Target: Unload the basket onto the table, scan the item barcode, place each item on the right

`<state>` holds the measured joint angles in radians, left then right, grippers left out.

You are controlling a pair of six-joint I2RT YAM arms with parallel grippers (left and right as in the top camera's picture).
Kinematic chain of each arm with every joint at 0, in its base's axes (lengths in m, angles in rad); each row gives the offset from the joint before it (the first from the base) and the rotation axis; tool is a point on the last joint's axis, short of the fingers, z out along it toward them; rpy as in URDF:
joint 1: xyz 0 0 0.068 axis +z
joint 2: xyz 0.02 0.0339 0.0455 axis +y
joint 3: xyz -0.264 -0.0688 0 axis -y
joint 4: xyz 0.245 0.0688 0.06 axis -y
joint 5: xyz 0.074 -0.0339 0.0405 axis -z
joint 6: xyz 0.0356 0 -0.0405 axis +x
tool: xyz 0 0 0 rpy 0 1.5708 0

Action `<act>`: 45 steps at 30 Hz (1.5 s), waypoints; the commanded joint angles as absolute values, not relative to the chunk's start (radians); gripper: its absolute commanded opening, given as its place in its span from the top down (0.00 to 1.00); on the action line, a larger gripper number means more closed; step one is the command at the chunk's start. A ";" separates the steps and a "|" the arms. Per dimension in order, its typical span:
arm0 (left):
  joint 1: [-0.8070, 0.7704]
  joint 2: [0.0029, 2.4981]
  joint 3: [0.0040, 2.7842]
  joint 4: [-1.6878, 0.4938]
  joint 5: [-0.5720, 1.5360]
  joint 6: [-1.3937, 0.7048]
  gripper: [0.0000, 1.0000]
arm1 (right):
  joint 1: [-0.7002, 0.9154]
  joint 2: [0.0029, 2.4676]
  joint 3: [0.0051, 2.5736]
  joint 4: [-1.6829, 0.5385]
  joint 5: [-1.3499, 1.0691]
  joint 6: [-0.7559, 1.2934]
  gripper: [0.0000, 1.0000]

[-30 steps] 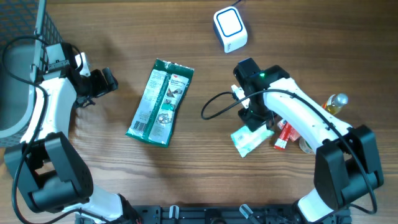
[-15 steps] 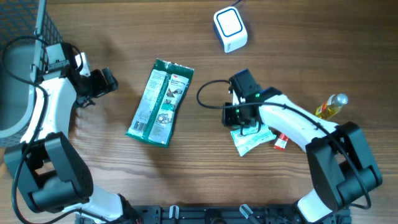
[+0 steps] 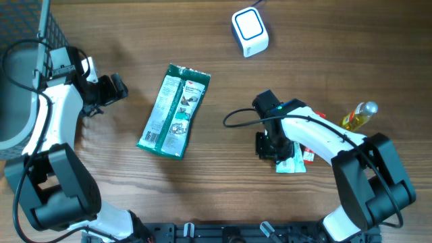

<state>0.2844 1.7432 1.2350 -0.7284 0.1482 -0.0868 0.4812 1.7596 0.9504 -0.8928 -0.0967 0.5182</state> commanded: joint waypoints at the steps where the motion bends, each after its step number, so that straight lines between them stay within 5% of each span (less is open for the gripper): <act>1: 0.294 1.751 1.229 -0.729 0.156 -0.078 0.00 | 0.477 1.777 0.930 -0.892 0.049 0.471 0.67; 12: 0.294 1.751 1.229 -0.729 0.156 -0.078 0.00 | 0.447 1.777 0.930 -0.887 0.225 0.625 0.67; 17: 0.294 1.751 1.229 -0.729 0.156 -0.078 0.00 | 0.448 1.777 0.930 -0.717 -0.195 0.498 0.63; 22: 0.294 1.751 1.229 -0.729 0.156 -0.078 0.00 | 0.472 1.777 0.929 -0.453 -0.454 0.654 0.63; 26: 0.294 1.751 1.229 -0.729 0.156 -0.078 0.00 | 0.579 1.777 0.929 -0.226 -0.427 0.744 0.58; 35: 0.294 1.751 1.229 -0.729 0.156 -0.078 0.00 | 0.848 1.777 0.930 0.207 -0.075 0.770 0.73; 45: 0.294 1.751 1.229 -0.729 0.156 -0.078 0.00 | 0.858 1.782 1.224 -0.044 0.038 0.660 0.76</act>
<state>0.2844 1.7432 1.2350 -0.7284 0.1478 -0.0868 0.8577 1.7638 1.1378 -0.0063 -0.0090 0.7219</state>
